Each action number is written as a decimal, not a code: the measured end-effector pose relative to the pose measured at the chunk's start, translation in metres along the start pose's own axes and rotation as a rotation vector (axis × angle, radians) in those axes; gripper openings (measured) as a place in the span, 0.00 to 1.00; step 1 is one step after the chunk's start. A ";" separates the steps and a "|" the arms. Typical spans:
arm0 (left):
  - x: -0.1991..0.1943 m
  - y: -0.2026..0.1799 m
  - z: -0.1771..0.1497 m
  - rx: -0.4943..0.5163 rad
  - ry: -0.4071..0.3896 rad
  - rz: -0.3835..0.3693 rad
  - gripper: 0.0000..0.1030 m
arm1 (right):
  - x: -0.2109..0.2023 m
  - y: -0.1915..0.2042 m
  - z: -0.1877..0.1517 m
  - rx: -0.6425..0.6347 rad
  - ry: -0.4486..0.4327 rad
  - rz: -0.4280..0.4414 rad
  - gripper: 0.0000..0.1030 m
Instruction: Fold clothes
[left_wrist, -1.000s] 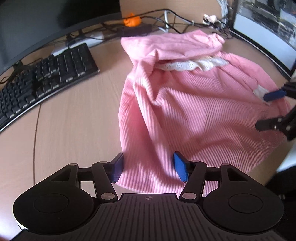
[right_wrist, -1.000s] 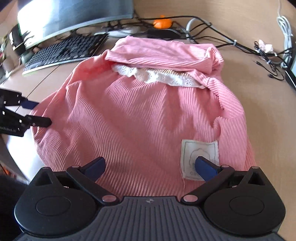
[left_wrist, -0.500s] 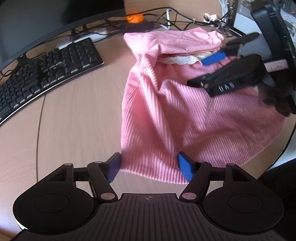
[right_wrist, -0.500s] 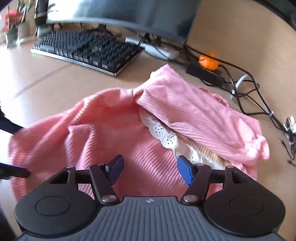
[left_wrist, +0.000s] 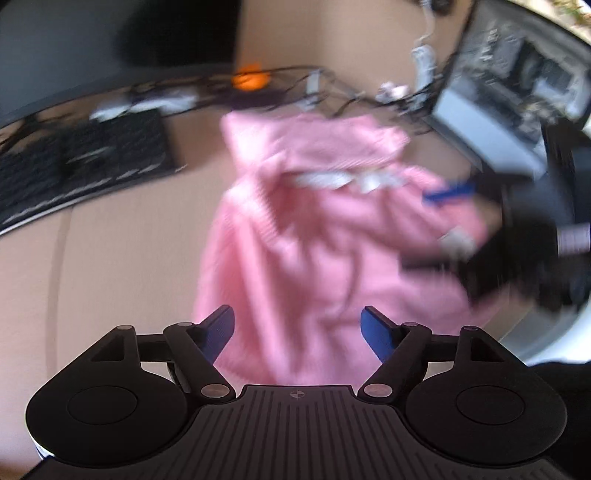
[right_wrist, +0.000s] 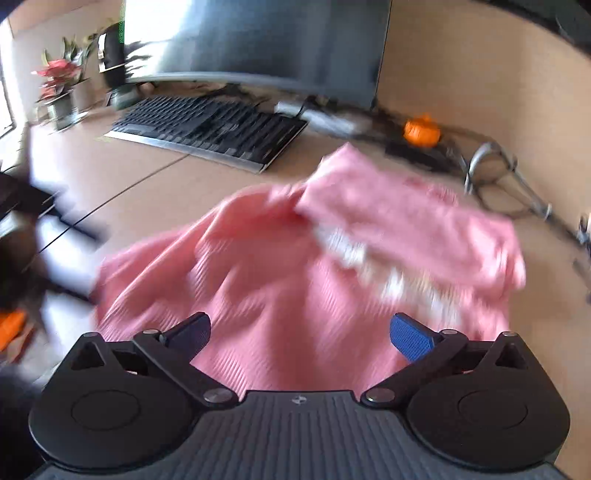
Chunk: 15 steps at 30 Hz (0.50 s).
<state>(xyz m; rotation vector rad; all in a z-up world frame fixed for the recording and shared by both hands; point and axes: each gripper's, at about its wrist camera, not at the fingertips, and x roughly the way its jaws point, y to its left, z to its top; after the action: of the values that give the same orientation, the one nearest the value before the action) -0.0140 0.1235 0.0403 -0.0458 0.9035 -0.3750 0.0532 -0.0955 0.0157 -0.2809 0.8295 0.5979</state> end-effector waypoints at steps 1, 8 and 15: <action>0.006 -0.006 0.006 0.010 -0.007 -0.032 0.78 | -0.005 0.001 -0.010 0.012 0.011 -0.008 1.00; 0.064 -0.037 0.021 0.110 0.094 -0.138 0.78 | -0.013 -0.025 -0.060 0.309 0.091 -0.010 1.00; 0.063 -0.036 -0.005 0.238 0.246 -0.146 0.87 | -0.046 -0.022 -0.089 0.367 0.124 -0.008 1.00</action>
<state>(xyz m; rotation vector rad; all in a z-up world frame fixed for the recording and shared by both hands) 0.0069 0.0690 -0.0034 0.1571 1.0950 -0.6322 -0.0120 -0.1717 -0.0070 0.0137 1.0383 0.4131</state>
